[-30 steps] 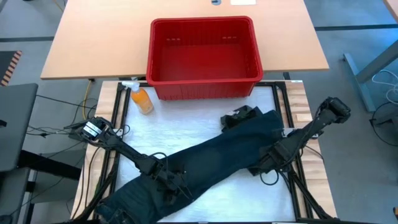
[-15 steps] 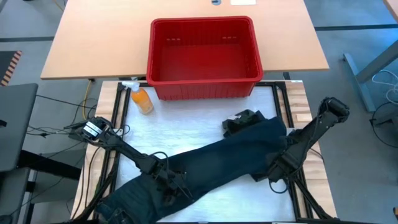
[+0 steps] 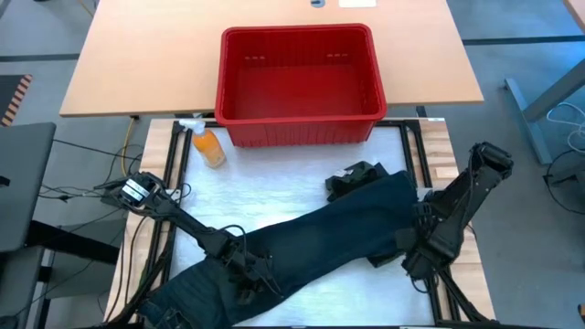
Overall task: Fold laundry
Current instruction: Fold the dark blue jeans
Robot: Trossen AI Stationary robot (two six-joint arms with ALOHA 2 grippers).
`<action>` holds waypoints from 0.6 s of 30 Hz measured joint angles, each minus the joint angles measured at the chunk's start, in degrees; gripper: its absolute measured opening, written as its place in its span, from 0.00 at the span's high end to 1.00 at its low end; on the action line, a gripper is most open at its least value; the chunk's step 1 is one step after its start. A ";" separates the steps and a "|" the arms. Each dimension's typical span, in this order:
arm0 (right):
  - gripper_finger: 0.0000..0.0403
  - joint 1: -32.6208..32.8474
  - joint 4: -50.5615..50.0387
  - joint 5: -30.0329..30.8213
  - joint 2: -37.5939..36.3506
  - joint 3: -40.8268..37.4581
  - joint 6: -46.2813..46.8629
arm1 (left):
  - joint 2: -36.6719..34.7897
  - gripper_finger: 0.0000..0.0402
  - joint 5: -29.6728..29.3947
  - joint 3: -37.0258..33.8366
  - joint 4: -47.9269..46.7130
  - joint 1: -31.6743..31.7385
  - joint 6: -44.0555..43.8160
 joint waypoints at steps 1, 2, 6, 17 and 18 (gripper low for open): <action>0.46 0.87 0.02 0.91 0.00 0.00 1.35 | 0.00 0.68 -0.04 0.00 0.01 -0.01 0.00; 0.44 1.64 0.15 1.60 0.00 -0.08 2.82 | 0.00 0.68 -0.06 0.00 0.02 -0.02 0.00; 0.39 4.13 2.49 1.08 -0.02 -3.10 6.85 | 0.00 0.68 -0.38 0.00 0.00 -0.28 0.47; 0.38 5.56 -0.03 0.40 0.02 -7.96 11.48 | 0.02 0.68 -1.43 0.00 0.08 -0.83 1.01; 0.38 5.68 0.73 1.16 0.00 -7.96 10.86 | 0.02 0.68 -1.49 -0.02 0.09 -0.83 1.07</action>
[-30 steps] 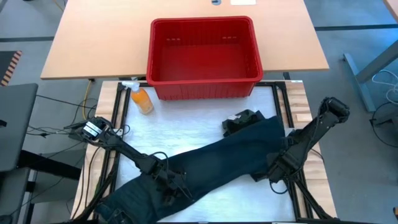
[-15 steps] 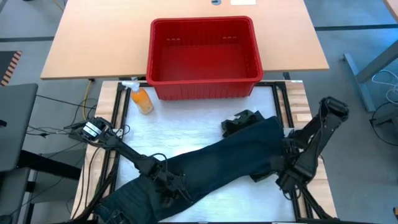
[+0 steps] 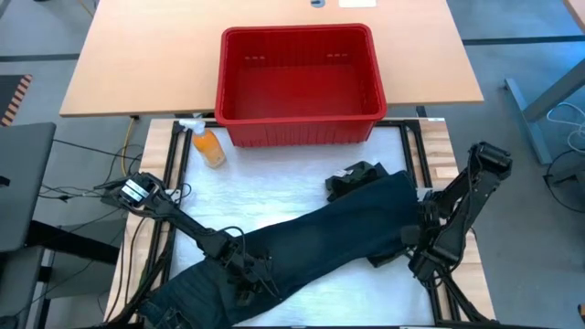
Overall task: Fold laundry
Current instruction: Fold the dark blue jeans
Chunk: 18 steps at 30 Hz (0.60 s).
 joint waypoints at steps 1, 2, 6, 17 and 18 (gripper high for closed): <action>0.38 0.00 0.84 0.92 0.00 0.00 -0.74 | 0.00 0.68 -0.23 0.00 0.02 -0.01 0.01; 0.38 -0.02 1.23 1.52 0.00 0.00 -1.55 | 0.00 0.68 -0.50 0.00 0.03 -0.02 0.00; 0.38 -0.62 0.76 3.74 0.03 -1.26 -0.11 | 0.00 0.68 -0.99 0.00 0.07 -0.11 0.22; 0.38 -3.63 6.71 3.93 2.05 -2.19 -3.00 | 0.00 0.68 -2.26 -0.02 0.09 -1.05 1.94; 0.39 -4.26 6.70 4.07 2.54 -2.19 -3.84 | 0.00 0.68 -2.36 0.00 0.09 -1.05 2.10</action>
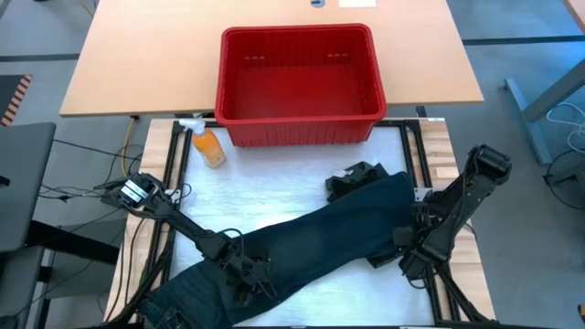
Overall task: Fold laundry
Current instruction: Fold the dark blue jeans
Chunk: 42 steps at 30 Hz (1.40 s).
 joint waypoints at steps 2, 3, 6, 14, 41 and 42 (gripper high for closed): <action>0.43 -1.11 0.27 -0.02 0.96 0.00 -2.40 | 0.02 0.68 -0.30 -0.02 0.00 -0.04 0.06; 0.46 -1.50 0.43 -0.23 1.31 0.00 -3.76 | 0.02 0.68 -0.30 -0.02 0.00 -0.05 0.06; 0.65 -2.32 0.97 -1.34 2.00 0.00 -8.59 | 0.02 0.68 -0.40 -0.01 0.00 -0.16 0.06; 0.91 -5.10 -7.70 -2.47 2.07 4.77 -11.76 | 0.02 0.68 -0.90 0.00 -0.03 -0.58 0.09; 0.93 -20.70 -6.81 68.36 1.26 49.05 -73.68 | 0.15 0.68 -7.62 -0.09 5.23 2.50 2.19; 0.93 -21.15 -6.26 72.12 1.26 50.51 -76.20 | 0.17 0.68 -9.28 -0.09 5.74 3.37 2.21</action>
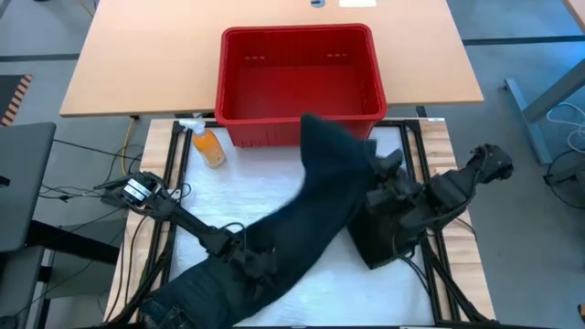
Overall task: Fold laundry
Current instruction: Fold the dark blue jeans
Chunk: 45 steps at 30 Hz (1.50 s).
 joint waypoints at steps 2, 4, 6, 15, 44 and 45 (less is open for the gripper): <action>0.93 -0.81 1.53 5.35 0.00 2.96 -3.98 | 0.05 0.68 -2.88 -0.04 0.74 1.80 0.50; 0.93 -1.48 2.41 6.24 0.00 6.03 -6.50 | 0.05 0.68 -5.06 -0.05 1.71 3.72 1.35; 0.93 -1.92 3.21 6.28 0.00 8.48 -8.04 | 0.05 0.68 -6.99 -0.04 3.22 5.82 2.62; 0.93 -2.94 3.47 8.40 0.02 19.41 -18.90 | 0.03 0.68 -7.19 -0.02 17.77 17.87 8.78; 0.93 5.30 10.60 -16.63 4.58 32.52 -29.14 | 20.69 0.68 1.50 28.91 -2.50 31.84 19.94; 0.93 6.12 11.92 -16.76 4.80 32.52 -30.51 | 21.43 0.68 1.55 30.60 -5.07 32.16 20.51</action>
